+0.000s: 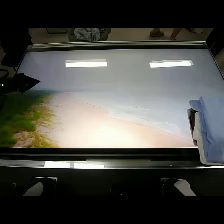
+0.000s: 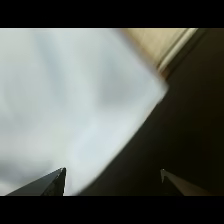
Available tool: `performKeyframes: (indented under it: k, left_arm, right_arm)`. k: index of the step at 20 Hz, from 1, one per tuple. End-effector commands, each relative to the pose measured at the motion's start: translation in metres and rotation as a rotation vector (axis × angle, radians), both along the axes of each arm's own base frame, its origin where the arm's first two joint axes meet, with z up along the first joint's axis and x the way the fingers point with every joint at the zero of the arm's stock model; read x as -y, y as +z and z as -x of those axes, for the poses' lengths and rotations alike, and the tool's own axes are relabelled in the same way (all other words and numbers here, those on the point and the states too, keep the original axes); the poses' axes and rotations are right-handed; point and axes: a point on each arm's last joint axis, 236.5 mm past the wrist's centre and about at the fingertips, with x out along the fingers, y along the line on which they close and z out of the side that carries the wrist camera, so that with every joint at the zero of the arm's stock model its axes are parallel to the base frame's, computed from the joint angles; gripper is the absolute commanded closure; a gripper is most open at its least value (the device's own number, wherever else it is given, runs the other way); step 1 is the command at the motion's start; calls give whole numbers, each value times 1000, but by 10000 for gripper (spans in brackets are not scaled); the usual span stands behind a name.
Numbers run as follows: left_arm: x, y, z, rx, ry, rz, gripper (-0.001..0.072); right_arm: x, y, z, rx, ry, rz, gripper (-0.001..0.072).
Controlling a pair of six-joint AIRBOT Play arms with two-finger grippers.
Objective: Fold the shirts.
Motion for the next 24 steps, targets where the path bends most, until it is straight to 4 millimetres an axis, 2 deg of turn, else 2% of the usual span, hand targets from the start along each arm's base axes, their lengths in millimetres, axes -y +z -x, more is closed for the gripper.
performKeyframes:
  k: [1,2,3,4,5,6,7,8,9,10,11,12,13,14,16,19,24]
  left_arm:
    - [-1,40,-7,99,7,-15,673]
    - [-7,57,-11,144,21,-53,674]
    - [-19,70,-19,179,67,-128,675]
    - [-33,80,-29,195,133,-206,675]
    - [-48,85,-39,205,203,-303,675]
    - [-57,81,-46,194,247,-403,674]
    - [-61,67,-50,153,262,-487,673]
    - [-60,40,-48,63,244,-565,672]
    - [-57,8,-39,-57,215,-606,669]
    - [-49,-28,-25,-198,181,-610,625]
    - [-42,-66,-2,-370,153,-601,414]
    - [-35,-100,25,-524,98,-612,137]
    - [-28,-123,43,-594,23,-630,105]
    - [-21,-136,55,-606,-9,-626,106]
    - [-17,-140,53,-512,33,-598,105]
    - [-17,-131,51,-456,60,-583,105]
    - [-17,-135,51,-469,57,-584,104]
  right_arm:
    - [80,161,-73,372,77,565,15]
    - [81,223,-100,463,171,742,33]
    - [66,268,-135,510,314,877,30]
    - [37,286,-176,524,478,926,31]
    - [-1,278,-216,523,643,895,32]
    - [-51,253,-254,519,811,801,32]
    - [-103,220,-281,503,941,664,32]
    - [-157,176,-297,454,1026,477,32]
    - [-198,135,-301,365,1066,324,32]
    - [-235,99,-301,268,1124,204,32]
    - [-274,62,-291,152,1223,62,30]
    - [-304,39,-280,82,1300,-56,28]
    - [-329,19,-270,28,1352,-167,28]
    - [-344,4,-262,-13,1378,-241,28]
    - [-351,-12,-260,-45,1389,-254,28]
    - [-343,-15,-261,-71,1383,-215,29]
    - [-340,-16,-261,-79,1380,-203,29]
